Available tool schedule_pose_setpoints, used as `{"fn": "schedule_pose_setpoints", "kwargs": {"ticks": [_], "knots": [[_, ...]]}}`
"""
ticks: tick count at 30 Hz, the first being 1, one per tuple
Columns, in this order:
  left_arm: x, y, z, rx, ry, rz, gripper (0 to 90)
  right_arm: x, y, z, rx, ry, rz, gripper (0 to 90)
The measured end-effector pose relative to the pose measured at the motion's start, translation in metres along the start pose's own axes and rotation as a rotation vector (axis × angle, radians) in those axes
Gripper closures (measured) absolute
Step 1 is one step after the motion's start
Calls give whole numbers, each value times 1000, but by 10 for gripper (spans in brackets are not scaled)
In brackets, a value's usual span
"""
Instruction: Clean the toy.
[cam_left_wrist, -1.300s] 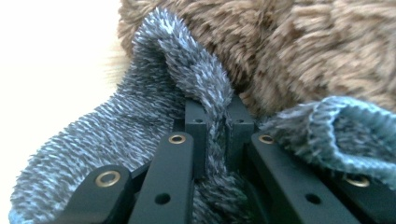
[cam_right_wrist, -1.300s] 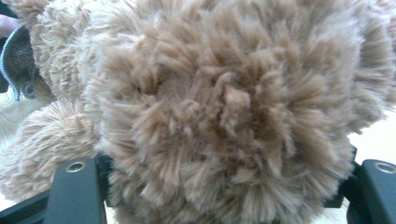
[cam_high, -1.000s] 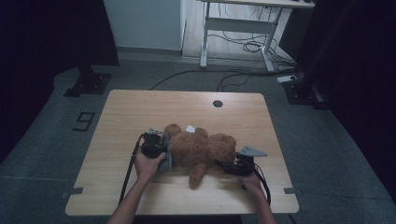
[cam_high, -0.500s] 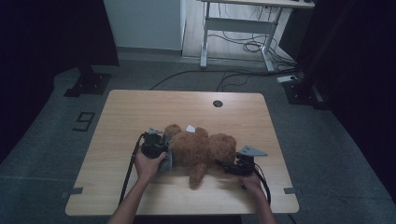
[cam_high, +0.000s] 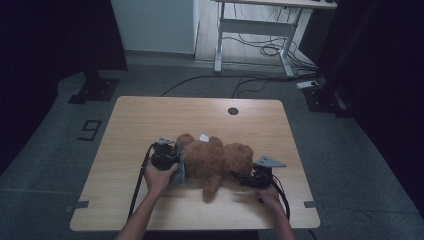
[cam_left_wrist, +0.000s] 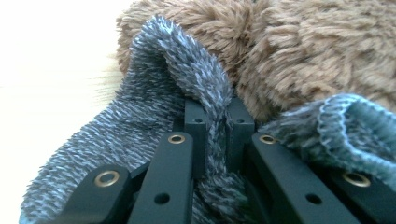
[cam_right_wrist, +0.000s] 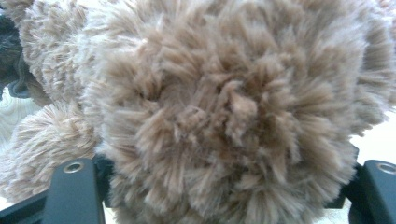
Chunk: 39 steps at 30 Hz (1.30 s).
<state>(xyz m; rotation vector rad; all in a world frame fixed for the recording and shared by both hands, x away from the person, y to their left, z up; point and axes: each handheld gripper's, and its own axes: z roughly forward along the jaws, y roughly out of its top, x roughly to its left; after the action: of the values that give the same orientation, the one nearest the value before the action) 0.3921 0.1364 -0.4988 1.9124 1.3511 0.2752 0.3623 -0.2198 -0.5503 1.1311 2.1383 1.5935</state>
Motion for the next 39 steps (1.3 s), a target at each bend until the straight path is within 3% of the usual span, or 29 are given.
{"fn": "schedule_pose_setpoints", "kwargs": {"ticks": [14, 20, 25, 27, 30, 33, 39], "knots": [[-3, 7, -3, -12, -16, -11, 830, -2, 0, 0, 2, -4, 13, 251], [-15, 24, -12, -49, -16, 27, 832, -3, 0, -1, 7, -9, 24, 273], [-28, 38, -25, -95, -7, 86, 833, -3, 0, -1, 11, -10, 13, 292], [-34, 44, -31, -128, -35, 94, 833, -3, 0, -1, 9, -10, 8, 300], [-52, 52, -36, -150, -106, 121, 833, 1, 1, 0, 10, -15, -27, 307], [-82, 60, -31, -145, -150, 188, 833, 4, 1, 2, 10, -26, -44, 308], [-141, 71, -3, -117, -243, 264, 832, 4, 1, 2, 8, -26, -45, 309]]}}
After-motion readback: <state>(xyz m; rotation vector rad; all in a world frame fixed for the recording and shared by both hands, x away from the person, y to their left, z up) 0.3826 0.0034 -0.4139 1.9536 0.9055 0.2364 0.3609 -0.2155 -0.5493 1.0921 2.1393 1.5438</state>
